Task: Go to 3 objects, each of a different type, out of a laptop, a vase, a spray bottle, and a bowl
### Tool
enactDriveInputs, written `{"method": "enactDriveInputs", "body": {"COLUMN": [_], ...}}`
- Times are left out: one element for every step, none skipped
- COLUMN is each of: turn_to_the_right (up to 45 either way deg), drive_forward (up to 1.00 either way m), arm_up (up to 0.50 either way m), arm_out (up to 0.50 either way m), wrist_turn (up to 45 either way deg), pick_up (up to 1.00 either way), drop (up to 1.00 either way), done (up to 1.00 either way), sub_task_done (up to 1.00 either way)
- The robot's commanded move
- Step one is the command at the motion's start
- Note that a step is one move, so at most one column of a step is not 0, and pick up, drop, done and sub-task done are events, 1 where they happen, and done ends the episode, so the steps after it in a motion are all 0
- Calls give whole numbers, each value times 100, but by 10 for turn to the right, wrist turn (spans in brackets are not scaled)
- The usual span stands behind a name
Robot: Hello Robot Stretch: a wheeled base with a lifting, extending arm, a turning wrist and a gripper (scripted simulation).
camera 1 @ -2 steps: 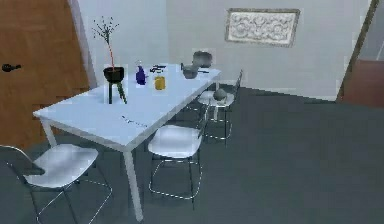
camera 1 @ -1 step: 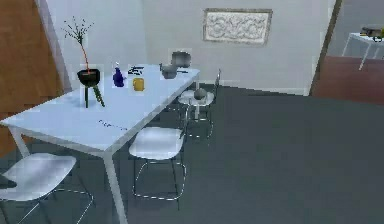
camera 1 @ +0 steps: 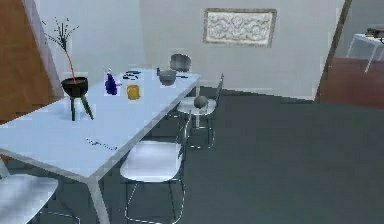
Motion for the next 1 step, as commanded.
{"method": "enactDriveInputs", "body": {"turn_to_the_right": [240], "drive_forward": [0], "arm_up": [0], "arm_out": [0], "wrist_turn": [0], "pick_up": [0], "drop": [0], "done": [0], "sub_task_done": [0]}}
